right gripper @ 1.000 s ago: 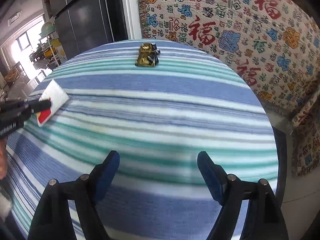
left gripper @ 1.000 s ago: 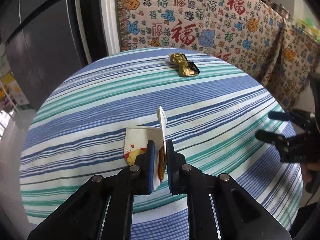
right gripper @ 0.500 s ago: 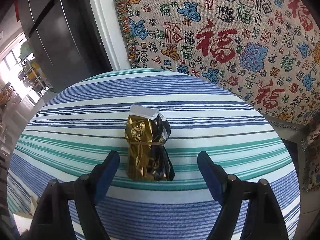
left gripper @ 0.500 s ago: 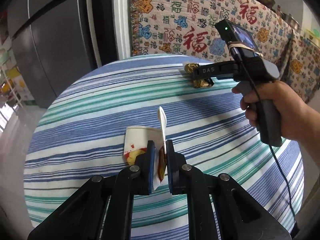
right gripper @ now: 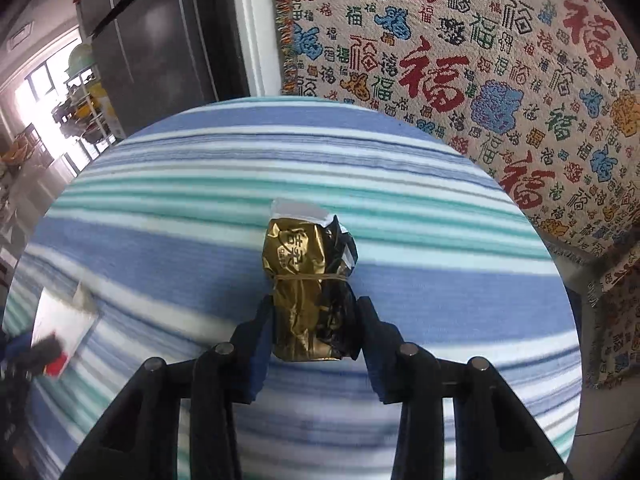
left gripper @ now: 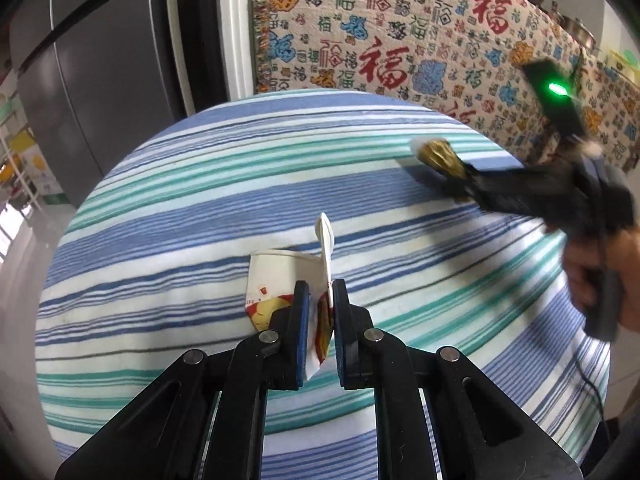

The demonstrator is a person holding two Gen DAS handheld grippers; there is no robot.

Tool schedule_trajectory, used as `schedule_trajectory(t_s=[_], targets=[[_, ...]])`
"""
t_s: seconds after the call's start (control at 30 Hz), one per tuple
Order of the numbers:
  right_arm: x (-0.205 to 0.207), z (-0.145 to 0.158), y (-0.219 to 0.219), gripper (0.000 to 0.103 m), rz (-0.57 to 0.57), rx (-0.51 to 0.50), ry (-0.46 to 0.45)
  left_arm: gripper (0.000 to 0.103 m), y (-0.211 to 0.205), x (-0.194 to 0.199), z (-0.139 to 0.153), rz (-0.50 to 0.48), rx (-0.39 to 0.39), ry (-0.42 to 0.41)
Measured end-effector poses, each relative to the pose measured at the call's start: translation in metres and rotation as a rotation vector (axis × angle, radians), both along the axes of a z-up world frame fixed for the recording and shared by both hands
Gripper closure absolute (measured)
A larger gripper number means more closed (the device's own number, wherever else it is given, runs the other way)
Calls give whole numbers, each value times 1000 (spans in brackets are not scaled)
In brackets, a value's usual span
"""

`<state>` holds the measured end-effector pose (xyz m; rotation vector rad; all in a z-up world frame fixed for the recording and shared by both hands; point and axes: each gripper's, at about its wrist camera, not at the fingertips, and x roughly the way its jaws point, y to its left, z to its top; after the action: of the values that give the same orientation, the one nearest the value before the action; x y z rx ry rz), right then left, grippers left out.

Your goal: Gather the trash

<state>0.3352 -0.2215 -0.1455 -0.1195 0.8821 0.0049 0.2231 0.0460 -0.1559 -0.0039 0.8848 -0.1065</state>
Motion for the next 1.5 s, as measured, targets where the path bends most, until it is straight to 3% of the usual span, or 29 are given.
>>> schedule_trajectory(t_s=[0.17,0.23,0.3,0.33,0.37,0.43,0.67,0.97,1.07,1.13,1.2,1.27,1.3,1.33,1.5], targets=[[-113,-10,-6,62,31,-65,9,85,-11,-12,-7,-23,-21,-15],[-151,-16,-12,61,2,-51,-9,60,-9,-14,-12,-50,-68,13],[-177,-26,-16,57,-26,-40,-30,42,-6,-18,-15,-76,-107,37],[-186,-28,-20,51,-45,-20,-67,39,-5,-20,-16,-79,-109,42],[-189,-30,-24,37,-63,-5,-74,34,-1,-24,-15,-77,-108,43],[-192,-31,-24,32,-58,-10,-83,26,5,-28,-13,-82,-104,43],[-194,-33,-29,22,-38,-4,-85,26,11,-37,4,-110,-54,-18],[-193,-21,-33,21,-54,29,-39,26,15,-42,18,-207,34,-52],[-193,-8,-31,22,-24,34,-43,35,19,-33,11,-201,33,-25],[-190,-4,-28,22,-7,37,-37,47,19,-29,8,-199,22,-2],[-186,-4,-27,27,-5,29,-33,51,16,-28,3,-198,30,14],[-180,-8,-26,33,-9,23,-14,62,13,-28,-2,-197,43,29],[-176,-12,-27,38,-15,23,6,78,11,-26,-4,-200,43,42],[-172,-16,-30,63,-18,28,31,79,10,-26,-7,-203,37,54],[-182,-4,-32,66,-17,43,14,82,12,-31,2,-188,-5,27]])
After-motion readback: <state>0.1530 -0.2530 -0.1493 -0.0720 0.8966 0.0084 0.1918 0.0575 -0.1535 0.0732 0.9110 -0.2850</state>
